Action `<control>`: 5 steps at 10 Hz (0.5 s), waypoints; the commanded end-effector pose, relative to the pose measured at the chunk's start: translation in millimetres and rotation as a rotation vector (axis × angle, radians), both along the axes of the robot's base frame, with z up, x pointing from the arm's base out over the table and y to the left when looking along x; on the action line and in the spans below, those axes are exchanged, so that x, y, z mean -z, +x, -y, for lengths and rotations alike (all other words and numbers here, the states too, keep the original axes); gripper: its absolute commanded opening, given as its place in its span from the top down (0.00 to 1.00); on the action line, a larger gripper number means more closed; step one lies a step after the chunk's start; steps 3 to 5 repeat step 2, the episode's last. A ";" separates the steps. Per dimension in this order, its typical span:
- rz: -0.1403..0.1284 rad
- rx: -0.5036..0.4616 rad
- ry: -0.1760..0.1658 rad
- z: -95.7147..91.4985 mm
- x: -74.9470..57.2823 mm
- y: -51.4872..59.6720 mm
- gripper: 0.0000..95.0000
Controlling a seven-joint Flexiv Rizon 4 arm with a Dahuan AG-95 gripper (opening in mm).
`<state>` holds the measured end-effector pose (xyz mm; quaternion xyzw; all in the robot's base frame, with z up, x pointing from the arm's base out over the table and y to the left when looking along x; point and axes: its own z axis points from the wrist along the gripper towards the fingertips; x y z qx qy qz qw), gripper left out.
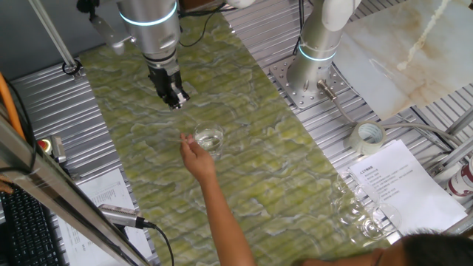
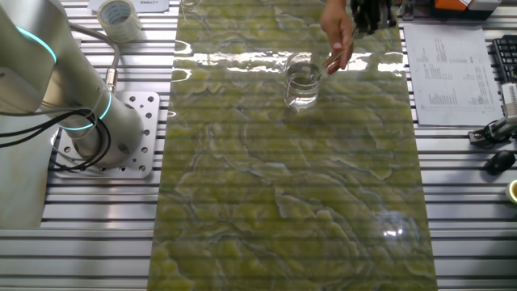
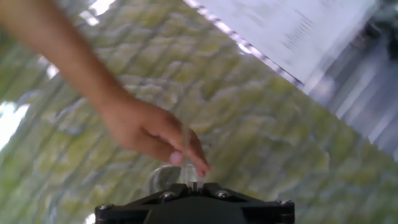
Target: Stir the beaker with a glass rod
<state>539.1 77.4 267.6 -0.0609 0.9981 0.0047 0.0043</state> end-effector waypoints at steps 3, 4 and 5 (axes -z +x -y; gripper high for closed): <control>0.004 0.059 0.003 3.2 1.8 1.8 1.00; 0.004 0.059 0.003 3.2 1.8 1.8 1.00; 0.004 0.059 0.003 3.2 1.8 1.8 1.00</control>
